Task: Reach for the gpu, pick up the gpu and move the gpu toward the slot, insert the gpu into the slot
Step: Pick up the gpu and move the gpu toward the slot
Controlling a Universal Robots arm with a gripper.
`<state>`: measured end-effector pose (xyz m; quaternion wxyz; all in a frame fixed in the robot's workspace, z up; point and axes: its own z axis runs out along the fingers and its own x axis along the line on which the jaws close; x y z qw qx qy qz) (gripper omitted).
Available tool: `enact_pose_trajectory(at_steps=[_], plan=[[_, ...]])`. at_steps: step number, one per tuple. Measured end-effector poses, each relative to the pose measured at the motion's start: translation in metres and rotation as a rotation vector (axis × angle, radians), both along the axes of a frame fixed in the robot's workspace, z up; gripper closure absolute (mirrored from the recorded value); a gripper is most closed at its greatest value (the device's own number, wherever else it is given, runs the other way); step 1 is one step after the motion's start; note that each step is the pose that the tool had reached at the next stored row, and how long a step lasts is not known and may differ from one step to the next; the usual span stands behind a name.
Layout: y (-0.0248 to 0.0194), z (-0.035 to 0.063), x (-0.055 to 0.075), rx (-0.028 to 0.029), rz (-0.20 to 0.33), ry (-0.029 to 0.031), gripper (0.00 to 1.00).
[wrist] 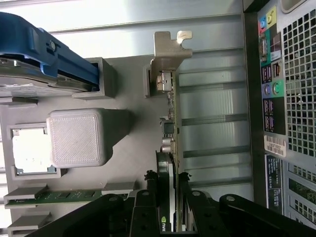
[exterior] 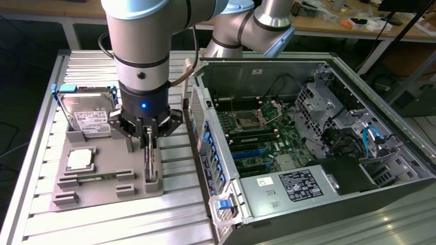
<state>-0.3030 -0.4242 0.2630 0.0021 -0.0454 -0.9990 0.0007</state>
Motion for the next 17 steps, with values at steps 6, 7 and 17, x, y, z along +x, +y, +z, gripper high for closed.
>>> enact_pose_trajectory(at_steps=[6,7,17], plan=[[0.0004,0.0055,0.0,-0.007,0.0,-0.0001,0.73],[0.0005,0.0068,0.0,-0.0082,0.0,0.0,0.73],[0.0017,0.026,0.0,-0.0175,0.0,0.0,0.73]])
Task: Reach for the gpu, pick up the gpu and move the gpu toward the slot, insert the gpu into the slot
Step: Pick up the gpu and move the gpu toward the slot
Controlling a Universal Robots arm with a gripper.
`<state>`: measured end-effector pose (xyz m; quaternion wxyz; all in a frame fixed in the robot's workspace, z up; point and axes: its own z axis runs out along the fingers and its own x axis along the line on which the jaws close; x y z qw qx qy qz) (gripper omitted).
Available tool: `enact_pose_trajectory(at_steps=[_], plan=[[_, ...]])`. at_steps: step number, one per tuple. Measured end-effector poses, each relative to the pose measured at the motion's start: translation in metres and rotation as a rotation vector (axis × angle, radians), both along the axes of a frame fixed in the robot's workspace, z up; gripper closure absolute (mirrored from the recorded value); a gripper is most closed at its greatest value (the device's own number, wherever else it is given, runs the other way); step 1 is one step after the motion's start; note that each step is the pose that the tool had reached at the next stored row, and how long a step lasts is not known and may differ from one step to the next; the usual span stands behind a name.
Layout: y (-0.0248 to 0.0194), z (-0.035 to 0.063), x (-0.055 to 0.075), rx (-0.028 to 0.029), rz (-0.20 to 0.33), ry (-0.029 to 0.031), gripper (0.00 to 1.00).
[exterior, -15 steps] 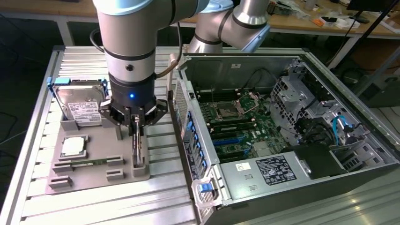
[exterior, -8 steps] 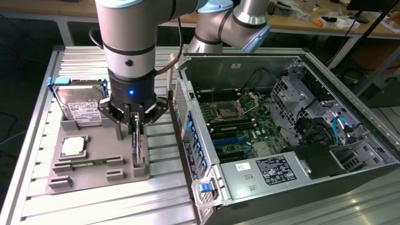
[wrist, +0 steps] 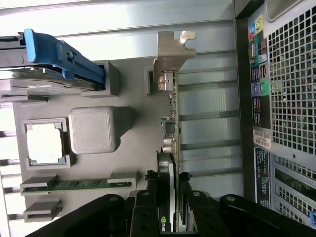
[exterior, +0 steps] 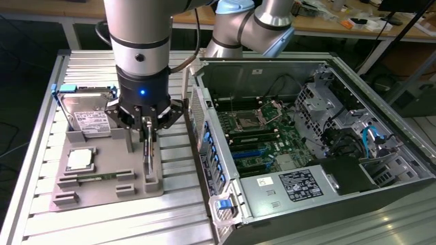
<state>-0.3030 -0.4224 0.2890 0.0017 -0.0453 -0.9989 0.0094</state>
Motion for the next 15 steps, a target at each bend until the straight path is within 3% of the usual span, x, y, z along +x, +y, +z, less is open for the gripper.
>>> enact_pose_trajectory(at_steps=[8,15], plan=[[0.0016,0.0128,0.0,-0.0085,0.0,0.0,0.73],[0.003,0.0256,0.0,-0.0121,0.0,-0.0001,0.73]])
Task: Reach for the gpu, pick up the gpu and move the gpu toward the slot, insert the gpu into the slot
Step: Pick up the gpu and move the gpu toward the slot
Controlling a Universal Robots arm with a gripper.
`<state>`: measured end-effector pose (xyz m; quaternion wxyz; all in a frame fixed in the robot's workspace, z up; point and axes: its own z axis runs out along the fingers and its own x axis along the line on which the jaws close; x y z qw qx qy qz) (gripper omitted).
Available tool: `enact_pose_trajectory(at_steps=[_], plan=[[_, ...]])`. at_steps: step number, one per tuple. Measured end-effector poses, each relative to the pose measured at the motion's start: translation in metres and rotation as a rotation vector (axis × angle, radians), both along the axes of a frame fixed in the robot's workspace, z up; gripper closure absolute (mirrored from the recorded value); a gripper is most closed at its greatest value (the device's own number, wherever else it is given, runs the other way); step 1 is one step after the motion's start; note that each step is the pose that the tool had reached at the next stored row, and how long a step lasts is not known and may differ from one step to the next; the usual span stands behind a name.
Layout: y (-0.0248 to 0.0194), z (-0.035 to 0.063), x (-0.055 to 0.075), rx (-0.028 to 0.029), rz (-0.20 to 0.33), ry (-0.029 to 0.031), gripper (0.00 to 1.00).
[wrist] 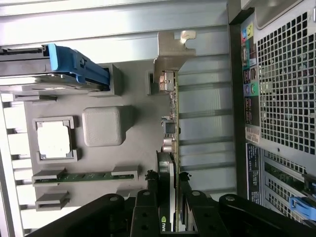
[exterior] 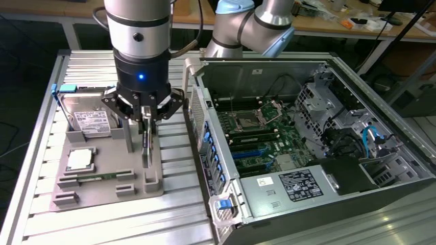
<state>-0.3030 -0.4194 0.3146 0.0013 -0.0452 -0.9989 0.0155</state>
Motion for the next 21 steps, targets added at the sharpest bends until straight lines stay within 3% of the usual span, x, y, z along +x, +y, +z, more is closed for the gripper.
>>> enact_pose_trajectory(at_steps=[9,17,21], plan=[[0.0026,0.0248,0.0,-0.0068,0.0,0.0001,0.73],[0.0046,0.0402,0.0,-0.0223,0.0,0.0,0.73],[0.0051,0.0552,0.0,-0.0341,0.0,0.0001,0.73]])
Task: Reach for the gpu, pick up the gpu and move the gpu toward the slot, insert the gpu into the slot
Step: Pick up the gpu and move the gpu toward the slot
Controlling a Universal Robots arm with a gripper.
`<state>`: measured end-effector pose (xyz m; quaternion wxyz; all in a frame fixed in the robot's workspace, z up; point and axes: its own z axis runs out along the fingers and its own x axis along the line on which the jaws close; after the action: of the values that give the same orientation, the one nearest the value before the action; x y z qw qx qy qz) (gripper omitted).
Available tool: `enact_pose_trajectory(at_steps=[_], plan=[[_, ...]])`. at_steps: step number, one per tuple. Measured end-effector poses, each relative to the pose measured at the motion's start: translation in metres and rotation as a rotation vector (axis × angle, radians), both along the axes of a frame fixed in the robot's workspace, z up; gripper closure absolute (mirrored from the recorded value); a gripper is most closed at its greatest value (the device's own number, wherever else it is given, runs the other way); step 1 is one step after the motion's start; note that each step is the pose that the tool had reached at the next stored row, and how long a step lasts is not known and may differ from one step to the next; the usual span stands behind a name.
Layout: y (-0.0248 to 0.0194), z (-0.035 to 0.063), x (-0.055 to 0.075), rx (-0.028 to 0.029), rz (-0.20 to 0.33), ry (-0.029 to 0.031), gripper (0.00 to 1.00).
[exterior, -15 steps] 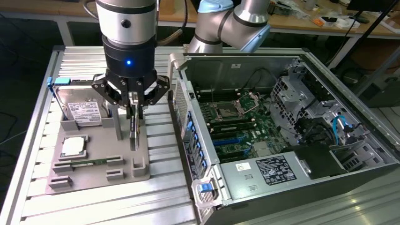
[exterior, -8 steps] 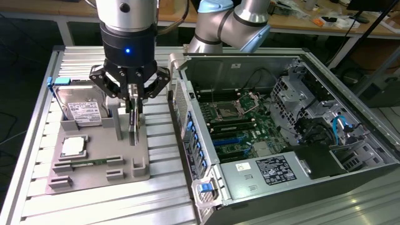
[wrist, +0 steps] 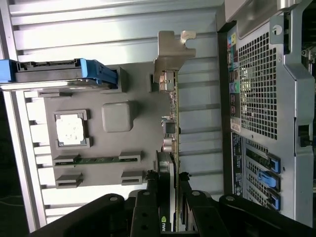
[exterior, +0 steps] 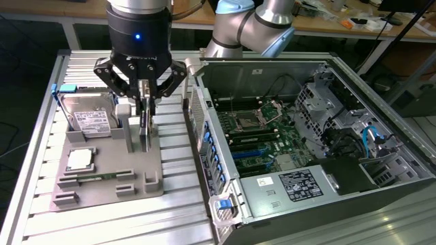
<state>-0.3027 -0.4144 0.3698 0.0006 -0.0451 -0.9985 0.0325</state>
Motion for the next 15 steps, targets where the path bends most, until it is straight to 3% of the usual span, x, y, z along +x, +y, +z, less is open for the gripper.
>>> enact_pose_trajectory(at_steps=[6,15], plan=[[0.0002,0.0057,0.004,-0.007,0.0,-0.0013,0.73],[0.0005,0.0061,0.026,-0.0076,0.0,-0.0012,0.73]])
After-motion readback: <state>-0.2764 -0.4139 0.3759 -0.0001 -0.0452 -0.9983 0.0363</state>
